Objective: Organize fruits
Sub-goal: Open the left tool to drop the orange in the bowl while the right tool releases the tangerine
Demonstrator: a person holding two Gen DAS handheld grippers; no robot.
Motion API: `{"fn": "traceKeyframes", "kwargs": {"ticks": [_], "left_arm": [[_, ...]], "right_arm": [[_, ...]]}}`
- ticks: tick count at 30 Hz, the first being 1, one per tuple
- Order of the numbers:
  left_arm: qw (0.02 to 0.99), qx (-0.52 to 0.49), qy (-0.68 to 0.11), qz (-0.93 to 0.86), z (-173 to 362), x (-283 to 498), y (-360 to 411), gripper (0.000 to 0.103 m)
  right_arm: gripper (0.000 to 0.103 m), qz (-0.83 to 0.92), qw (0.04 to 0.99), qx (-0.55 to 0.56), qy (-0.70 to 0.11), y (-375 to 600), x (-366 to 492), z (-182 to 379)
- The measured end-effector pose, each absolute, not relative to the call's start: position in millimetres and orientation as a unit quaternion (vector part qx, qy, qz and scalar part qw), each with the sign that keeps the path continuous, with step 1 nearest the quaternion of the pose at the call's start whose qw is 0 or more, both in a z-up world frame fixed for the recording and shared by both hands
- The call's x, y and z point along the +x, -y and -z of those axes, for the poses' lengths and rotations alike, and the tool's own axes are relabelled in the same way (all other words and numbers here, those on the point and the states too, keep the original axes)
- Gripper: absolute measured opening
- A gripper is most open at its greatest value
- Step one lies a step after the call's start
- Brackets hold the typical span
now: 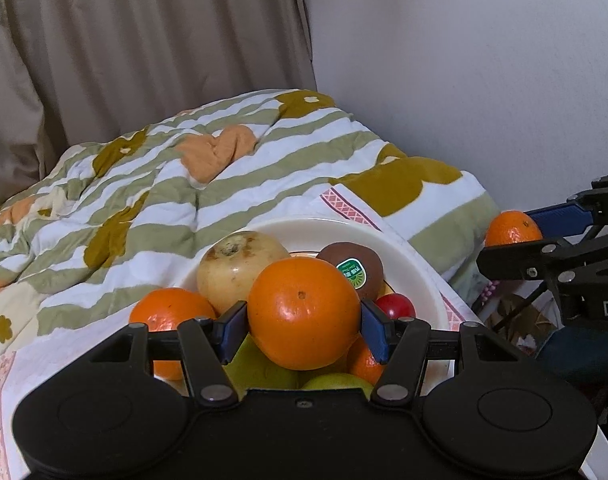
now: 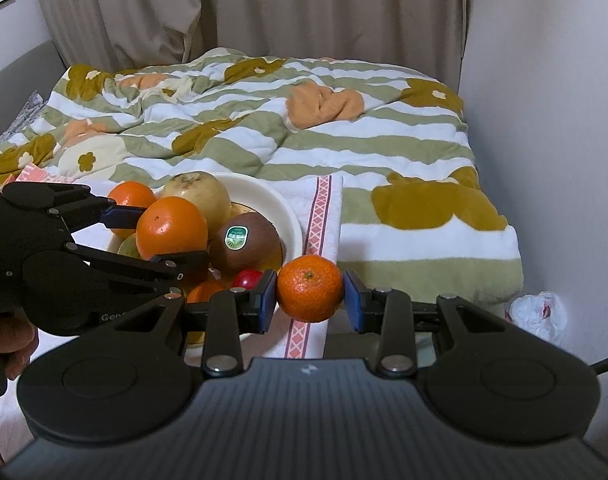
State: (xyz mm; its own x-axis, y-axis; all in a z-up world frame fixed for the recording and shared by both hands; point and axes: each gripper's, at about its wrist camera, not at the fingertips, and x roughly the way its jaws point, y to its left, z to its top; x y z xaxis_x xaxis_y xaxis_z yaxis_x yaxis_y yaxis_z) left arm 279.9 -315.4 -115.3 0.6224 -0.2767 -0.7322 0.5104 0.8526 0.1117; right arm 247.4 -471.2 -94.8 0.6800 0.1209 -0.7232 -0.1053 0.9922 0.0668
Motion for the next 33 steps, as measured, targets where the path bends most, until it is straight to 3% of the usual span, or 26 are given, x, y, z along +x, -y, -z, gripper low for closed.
{"fn": "traceKeyframes", "kwargs": {"ticks": [2,5,7,16,19,33], "left_arm": [[0.886,0.159,-0.374,0.224,116,280,316,0.066],[0.888,0.16,-0.367,0.225,114,279,314,0.081],[0.89,0.158,-0.364,0.224,111,278,312,0.085],[0.898,0.14,-0.353,0.221,90,263,286,0.09],[0.903,0.136,-0.349,0.21,84,256,274,0.097],[0.92,0.081,-0.355,0.142,67,218,223,0.099]], "right_arm": [[0.051,-0.059,0.916,0.013,-0.397,472,250,95],[0.051,-0.057,0.916,0.013,-0.398,472,253,95],[0.051,-0.057,0.916,0.012,-0.397,471,253,95],[0.051,-0.067,0.916,0.005,-0.396,460,258,93],[0.051,-0.079,0.914,0.006,-0.398,455,258,94],[0.052,-0.15,0.908,-0.046,-0.389,424,249,126]]}}
